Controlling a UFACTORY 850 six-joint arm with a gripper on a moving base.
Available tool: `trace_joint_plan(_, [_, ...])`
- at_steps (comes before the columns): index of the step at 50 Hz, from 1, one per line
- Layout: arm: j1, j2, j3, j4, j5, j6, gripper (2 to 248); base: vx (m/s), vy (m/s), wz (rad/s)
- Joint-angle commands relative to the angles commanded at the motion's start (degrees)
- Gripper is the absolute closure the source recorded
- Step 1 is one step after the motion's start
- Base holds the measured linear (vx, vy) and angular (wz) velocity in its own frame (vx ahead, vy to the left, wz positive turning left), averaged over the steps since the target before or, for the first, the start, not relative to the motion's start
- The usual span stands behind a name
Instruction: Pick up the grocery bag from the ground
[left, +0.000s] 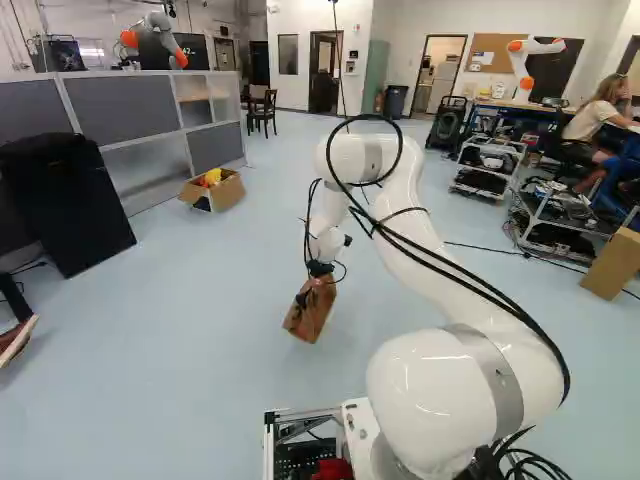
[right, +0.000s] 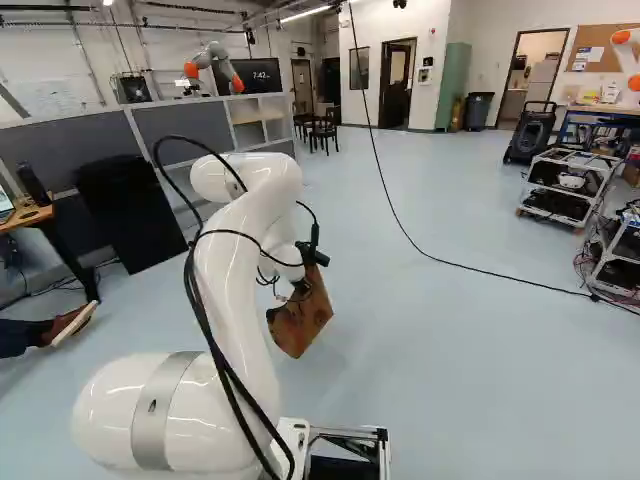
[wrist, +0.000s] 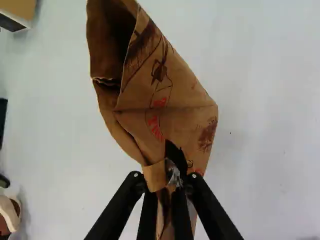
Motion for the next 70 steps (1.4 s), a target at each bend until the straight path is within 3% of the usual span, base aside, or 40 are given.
trace_joint_plan(70, [0.01, 13.92, 9.54, 0.0, 0.0, 0.0, 223, 0.0, 0.0, 0.0])
